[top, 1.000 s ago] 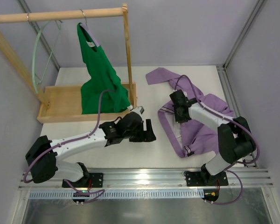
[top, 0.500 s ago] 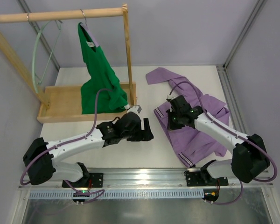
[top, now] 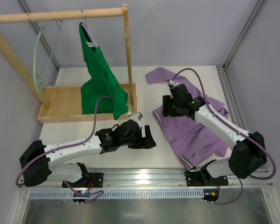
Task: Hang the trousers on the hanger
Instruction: Fold the trousers
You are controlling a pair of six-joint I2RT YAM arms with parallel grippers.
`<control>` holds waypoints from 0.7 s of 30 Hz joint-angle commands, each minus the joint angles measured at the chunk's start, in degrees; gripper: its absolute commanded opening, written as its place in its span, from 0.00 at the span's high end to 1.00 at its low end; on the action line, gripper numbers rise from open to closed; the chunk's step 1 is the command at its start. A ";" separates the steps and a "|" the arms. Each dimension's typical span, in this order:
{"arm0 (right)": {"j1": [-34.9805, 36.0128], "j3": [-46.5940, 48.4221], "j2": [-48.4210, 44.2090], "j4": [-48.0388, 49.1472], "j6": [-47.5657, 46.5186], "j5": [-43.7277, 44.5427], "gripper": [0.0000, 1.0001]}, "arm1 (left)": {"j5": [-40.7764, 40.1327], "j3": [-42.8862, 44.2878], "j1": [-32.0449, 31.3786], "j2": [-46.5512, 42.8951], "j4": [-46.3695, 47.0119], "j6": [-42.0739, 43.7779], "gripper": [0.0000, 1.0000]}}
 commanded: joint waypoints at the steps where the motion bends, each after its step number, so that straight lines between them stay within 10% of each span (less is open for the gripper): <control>1: -0.12 8.11 3.66 3.76 -8.36 -0.96 0.36 | -1.43 -0.95 -1.04 -0.20 4.08 -2.00 0.16; 10: -1.17 21.58 20.55 0.86 -30.22 -4.37 0.25 | -2.31 -3.77 -1.04 -8.62 1.98 -0.51 0.17; 21: -4.16 27.64 34.34 -3.88 -31.30 0.54 0.23 | -3.45 -5.88 -1.04 -15.14 -0.13 0.19 0.17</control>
